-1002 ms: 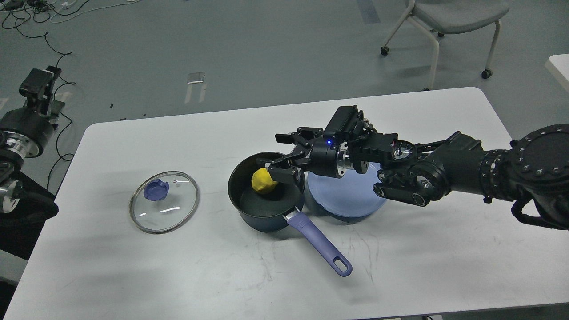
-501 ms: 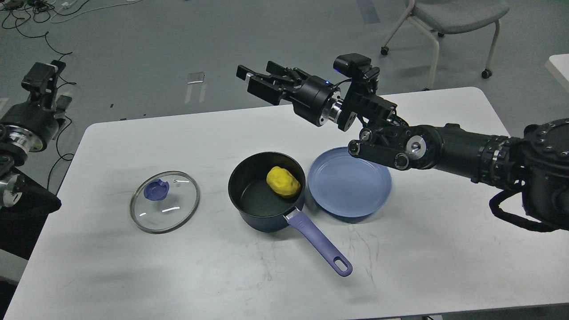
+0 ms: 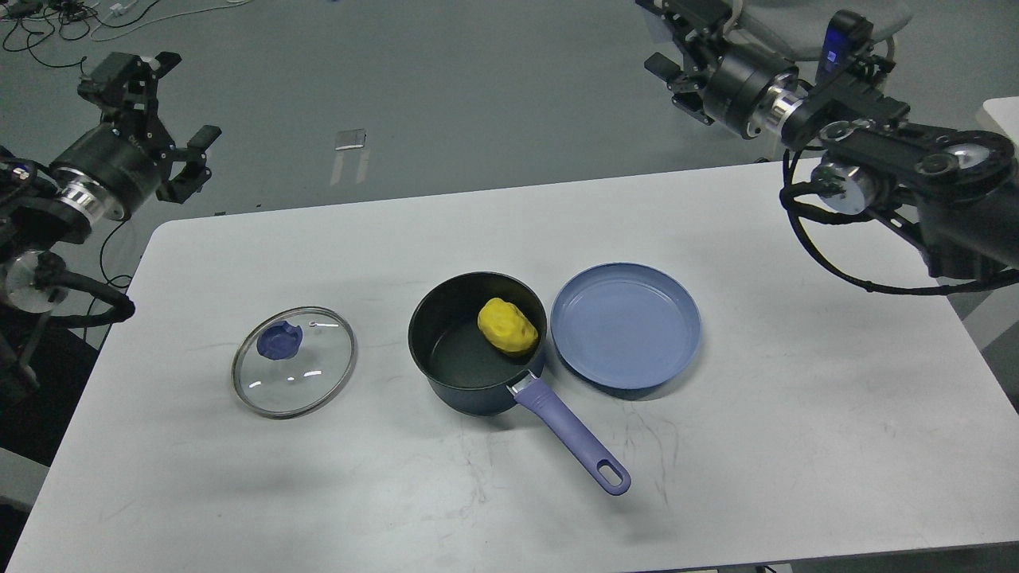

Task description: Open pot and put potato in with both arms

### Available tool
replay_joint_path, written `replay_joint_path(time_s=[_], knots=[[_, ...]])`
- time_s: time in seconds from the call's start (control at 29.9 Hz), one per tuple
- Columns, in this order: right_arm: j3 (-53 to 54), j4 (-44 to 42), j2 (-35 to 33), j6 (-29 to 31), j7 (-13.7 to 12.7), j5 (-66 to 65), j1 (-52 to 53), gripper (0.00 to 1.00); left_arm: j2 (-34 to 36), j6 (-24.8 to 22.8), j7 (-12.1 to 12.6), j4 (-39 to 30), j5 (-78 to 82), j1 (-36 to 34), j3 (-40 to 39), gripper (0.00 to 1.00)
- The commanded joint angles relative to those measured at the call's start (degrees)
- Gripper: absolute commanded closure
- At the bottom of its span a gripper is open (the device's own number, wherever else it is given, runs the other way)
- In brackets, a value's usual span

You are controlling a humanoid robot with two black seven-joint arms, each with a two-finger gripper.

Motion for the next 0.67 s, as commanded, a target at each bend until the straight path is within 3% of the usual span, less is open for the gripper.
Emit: replay_joint_path(time_s=[0.0, 0.03, 0.17, 0.23, 0.63], knots=[[3.99, 0.08, -3.12, 7.18, -0.91, 4.69, -2.6, 0.0, -3.6, -0.09, -0.3, -0.1, -0.81, 0.28, -0.65, 0.02], [5.12, 0.16, -3.21, 8.67, -3.36, 6.36, -3.21, 0.0, -4.56, -0.09, -0.22, -0.1, -1.86, 0.63, -1.35, 0.02], [8.46, 0.51, -3.82, 10.17, -9.16, 12.07, -5.32, 0.0, -7.02, -0.09, 0.22, -0.45, -5.47, 2.38, -2.23, 0.02], [9.35, 0.52, -3.91, 10.18, -11.02, 13.66, -6.29, 0.0, -8.78, -0.09, 0.31, -0.1, -5.56, 3.09, -2.23, 0.02], [9.7, 0.78, -3.21, 8.33, -10.86, 13.4, -8.4, 0.0, -10.64, -0.09, -1.0, -0.01, -5.65, 7.4, -2.58, 0.02]])
